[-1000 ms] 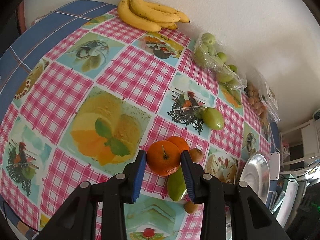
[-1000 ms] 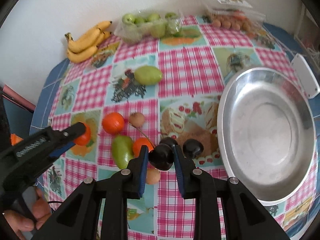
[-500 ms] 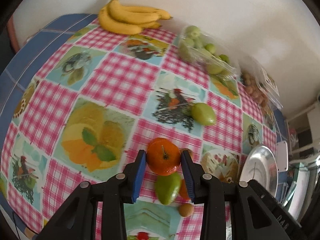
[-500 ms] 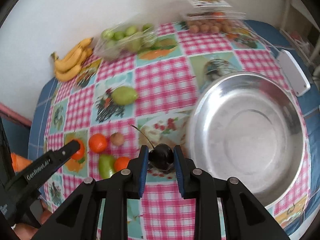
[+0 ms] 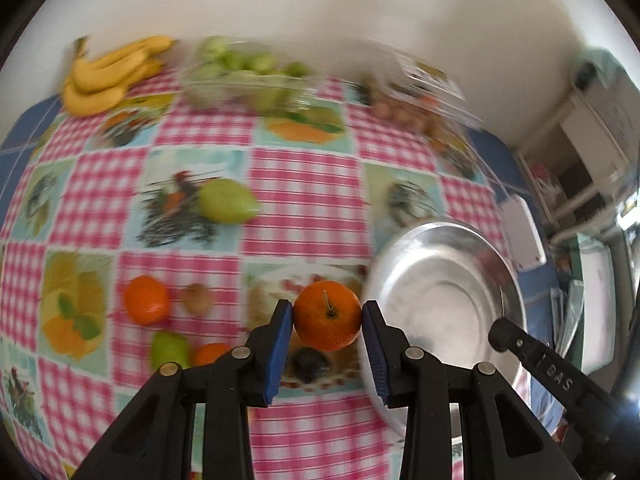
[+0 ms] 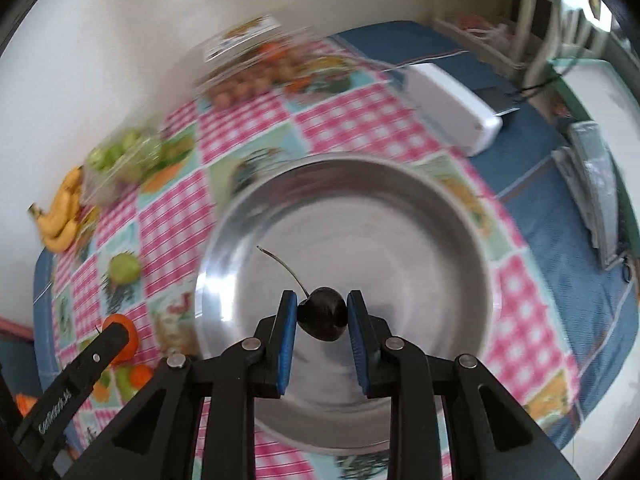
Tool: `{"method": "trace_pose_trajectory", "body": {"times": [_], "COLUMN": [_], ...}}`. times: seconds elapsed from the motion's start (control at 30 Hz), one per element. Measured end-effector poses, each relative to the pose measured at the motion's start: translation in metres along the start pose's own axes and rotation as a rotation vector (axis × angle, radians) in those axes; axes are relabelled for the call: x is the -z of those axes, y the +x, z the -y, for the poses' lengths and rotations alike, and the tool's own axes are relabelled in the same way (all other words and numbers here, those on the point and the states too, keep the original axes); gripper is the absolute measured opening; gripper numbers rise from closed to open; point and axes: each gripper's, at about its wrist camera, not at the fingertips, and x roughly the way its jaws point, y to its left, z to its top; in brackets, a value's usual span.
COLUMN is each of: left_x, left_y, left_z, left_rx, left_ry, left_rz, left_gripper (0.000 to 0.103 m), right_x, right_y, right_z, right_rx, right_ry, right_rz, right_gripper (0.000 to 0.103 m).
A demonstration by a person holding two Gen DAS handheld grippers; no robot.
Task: Organize fruits
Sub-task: 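Open the right tool to drop the plum in the bowl while the left tool lowers the tangerine in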
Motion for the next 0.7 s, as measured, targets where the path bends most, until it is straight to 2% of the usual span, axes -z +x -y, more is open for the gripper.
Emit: {"method": "trace_pose_trajectory", "body": {"times": [0.13,0.27,0.47,0.7], "left_x": [0.004,0.011,0.023,0.033], "left_y": [0.009,0.021,0.045,0.059], "left_z": [0.030,0.052,0.059,0.064], "left_rx": [0.018,0.018,0.010,-0.009], "left_ry": [0.070,0.133,0.169,0.194], "left_rz": [-0.013,-0.027,-0.081,-0.105], "left_gripper": [0.038,0.038,0.038,0.039], "right_x": [-0.005,-0.007,-0.006,0.000], "right_y": [-0.006,-0.005,0.018,0.035], "right_z": [0.019,0.028,0.035,0.038], "right_rx": [0.040,0.044,0.060,0.069], "right_ry": [0.036,0.055,0.069,0.066], "right_rz": [0.028,0.033,-0.030,-0.077], "right_gripper": [0.027,0.027,0.027,0.027]}}
